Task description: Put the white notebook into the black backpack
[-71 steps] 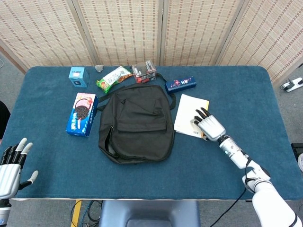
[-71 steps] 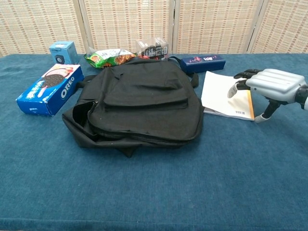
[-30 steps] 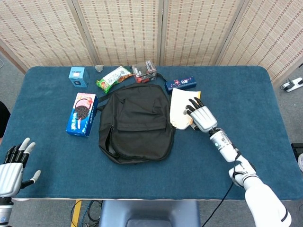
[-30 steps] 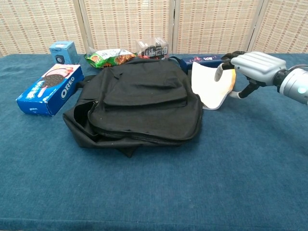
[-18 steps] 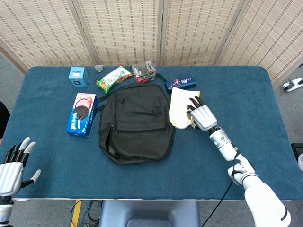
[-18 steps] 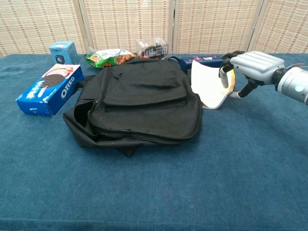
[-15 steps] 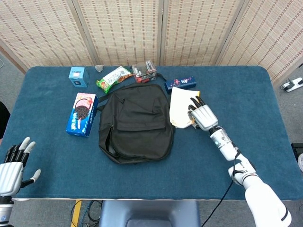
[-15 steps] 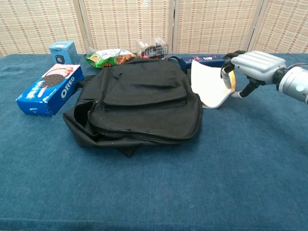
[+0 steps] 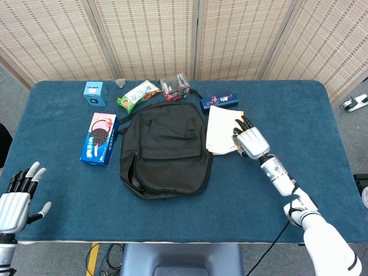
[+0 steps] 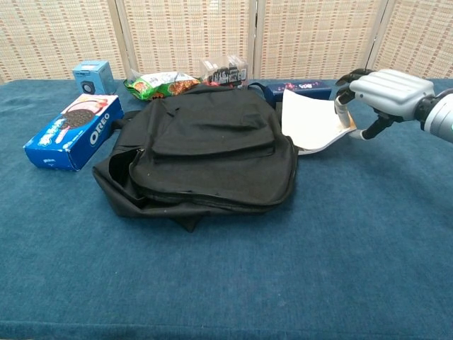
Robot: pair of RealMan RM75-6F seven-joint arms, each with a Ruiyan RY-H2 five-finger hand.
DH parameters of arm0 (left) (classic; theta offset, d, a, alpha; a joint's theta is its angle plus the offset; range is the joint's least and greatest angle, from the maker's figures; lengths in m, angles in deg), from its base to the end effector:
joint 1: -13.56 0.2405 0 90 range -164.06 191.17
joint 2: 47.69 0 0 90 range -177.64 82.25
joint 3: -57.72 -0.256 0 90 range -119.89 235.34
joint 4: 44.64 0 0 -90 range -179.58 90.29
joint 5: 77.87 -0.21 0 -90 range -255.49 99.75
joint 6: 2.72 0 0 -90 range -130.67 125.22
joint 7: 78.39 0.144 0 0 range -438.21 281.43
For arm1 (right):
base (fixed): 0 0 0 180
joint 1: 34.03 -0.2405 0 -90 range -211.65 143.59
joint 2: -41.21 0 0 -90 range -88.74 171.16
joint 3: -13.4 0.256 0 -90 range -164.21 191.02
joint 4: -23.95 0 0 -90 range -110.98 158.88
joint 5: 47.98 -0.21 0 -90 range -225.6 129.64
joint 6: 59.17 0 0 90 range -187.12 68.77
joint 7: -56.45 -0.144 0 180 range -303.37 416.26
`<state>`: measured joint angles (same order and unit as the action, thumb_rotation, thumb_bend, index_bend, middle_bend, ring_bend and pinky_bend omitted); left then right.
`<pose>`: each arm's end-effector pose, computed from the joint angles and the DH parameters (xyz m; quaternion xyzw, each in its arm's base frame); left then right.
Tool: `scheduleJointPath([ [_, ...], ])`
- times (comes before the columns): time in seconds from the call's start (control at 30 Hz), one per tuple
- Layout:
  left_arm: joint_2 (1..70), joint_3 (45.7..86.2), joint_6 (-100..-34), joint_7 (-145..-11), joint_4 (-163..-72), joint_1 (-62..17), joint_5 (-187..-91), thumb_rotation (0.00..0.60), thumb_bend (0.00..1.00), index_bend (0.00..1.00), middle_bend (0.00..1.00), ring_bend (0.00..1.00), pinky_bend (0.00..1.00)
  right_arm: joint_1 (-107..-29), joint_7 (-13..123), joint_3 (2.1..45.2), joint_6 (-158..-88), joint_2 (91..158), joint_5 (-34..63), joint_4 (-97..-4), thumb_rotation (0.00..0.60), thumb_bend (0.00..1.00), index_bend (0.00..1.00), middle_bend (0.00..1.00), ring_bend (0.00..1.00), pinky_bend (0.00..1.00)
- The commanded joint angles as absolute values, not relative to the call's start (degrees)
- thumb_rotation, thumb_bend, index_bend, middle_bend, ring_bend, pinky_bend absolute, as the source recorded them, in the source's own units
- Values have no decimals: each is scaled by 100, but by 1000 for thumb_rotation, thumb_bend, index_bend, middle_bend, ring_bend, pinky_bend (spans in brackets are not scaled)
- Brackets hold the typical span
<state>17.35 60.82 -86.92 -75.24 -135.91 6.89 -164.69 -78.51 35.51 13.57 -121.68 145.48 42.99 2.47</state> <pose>-0.3060 0.1918 0.1534 -0.6170 -0.3607 -0.3815 0.5863 -0.2466 -0.4216 0.0145 0.7703 -0.2152 0.3667 0.4753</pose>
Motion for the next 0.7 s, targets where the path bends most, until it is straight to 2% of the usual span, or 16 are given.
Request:
scheduleJointPath([
  [0.03, 1673, 6149, -8614, -7598, -13559, 561, -16546, 600, 297, 0, 0, 0, 0, -7707, 3645, 1399, -12543, 14383, 4297, 91, 600, 580, 587, 365, 111, 39],
  [0.23, 1462, 6268, -8309, -7904, -13519, 147, -16811, 600, 297, 8, 0, 0, 0, -7438, 4067, 1612, -13381, 13947, 4196, -418, 600, 602, 587, 372, 119, 39],
  [0.43, 1385, 6371, -7934, -8333, -13437, -419, -17202, 600, 297, 51, 0, 0, 0, -7212, 4588, 1811, -13901, 13303, 4094, -1288, 600, 603, 587, 374, 124, 39],
  [0.7, 1450, 6420, -7126, -8806, -13424, -1257, -17470, 600, 297, 168, 0, 23, 0, -6927, 5253, 1989, -14336, 12414, 4044, -2598, 600, 604, 587, 374, 126, 39],
])
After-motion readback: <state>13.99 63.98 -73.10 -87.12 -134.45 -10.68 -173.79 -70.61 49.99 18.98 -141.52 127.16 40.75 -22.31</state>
